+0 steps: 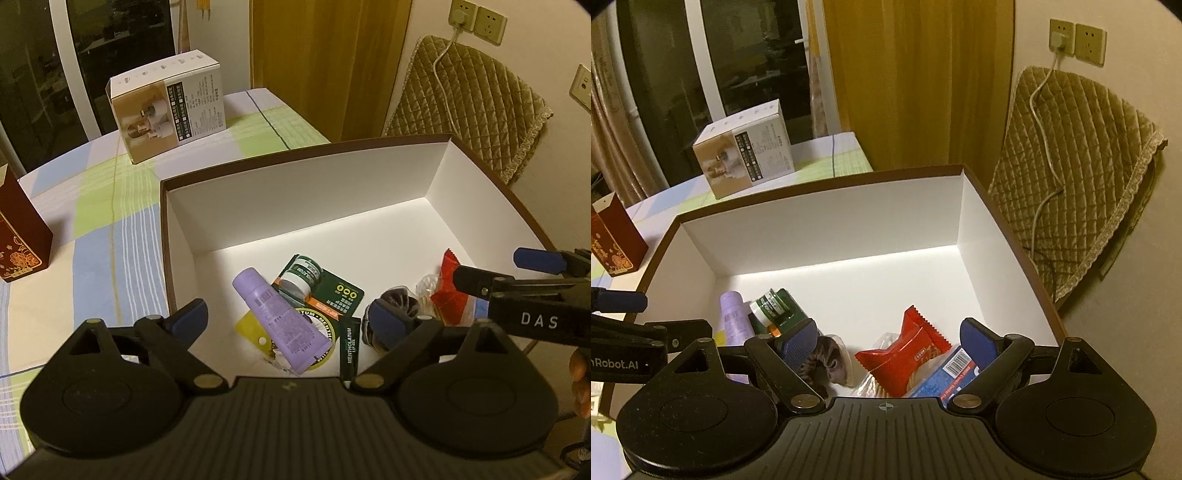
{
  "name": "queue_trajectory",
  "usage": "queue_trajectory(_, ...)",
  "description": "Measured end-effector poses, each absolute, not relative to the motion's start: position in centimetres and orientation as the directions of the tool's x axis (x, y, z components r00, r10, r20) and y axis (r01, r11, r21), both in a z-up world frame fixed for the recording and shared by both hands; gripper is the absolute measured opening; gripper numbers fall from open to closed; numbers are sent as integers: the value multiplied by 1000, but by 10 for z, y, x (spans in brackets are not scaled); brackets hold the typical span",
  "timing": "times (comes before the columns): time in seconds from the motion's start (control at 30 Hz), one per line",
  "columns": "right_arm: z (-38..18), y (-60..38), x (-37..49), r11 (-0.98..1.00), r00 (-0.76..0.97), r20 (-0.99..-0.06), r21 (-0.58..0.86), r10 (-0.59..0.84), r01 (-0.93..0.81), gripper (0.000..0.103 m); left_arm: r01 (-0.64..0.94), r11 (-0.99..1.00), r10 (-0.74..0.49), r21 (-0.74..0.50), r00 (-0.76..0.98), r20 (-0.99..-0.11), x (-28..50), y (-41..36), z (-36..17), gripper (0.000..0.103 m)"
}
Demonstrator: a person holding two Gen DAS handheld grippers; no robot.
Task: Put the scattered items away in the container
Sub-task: 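Withdraw both tools from the box back toward the table items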
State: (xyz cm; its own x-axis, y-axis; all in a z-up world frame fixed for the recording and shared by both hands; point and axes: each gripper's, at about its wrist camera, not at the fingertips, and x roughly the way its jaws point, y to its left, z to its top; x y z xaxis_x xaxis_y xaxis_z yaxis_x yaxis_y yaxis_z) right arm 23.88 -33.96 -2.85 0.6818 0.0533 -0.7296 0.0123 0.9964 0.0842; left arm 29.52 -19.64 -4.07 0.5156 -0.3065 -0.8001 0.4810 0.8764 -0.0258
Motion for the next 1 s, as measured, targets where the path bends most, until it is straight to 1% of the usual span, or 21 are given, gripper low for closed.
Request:
queue_trajectory(0.23, -19, -338, 225, 995, 700, -712, 98, 60, 15, 90, 478, 878, -300, -8, 537, -788, 280, -196, -34, 93)
queue_trajectory(0.47, -7, -329, 207, 992, 734, -674, 124, 84, 0, 90, 460, 888, -303, -22, 546, -781, 256, -184, -29, 94)
queue_trajectory(0.6, -2, -323, 193, 994, 747, -659, 112, 88, -19, 90, 431, 902, -279, -4, 577, -768, 244, -175, -25, 95)
queue_trajectory(1.0, -3, -317, 154, 992, 724, -680, 118, 118, -51, 90, 389, 921, -243, 8, 591, -769, 213, -152, -23, 96)
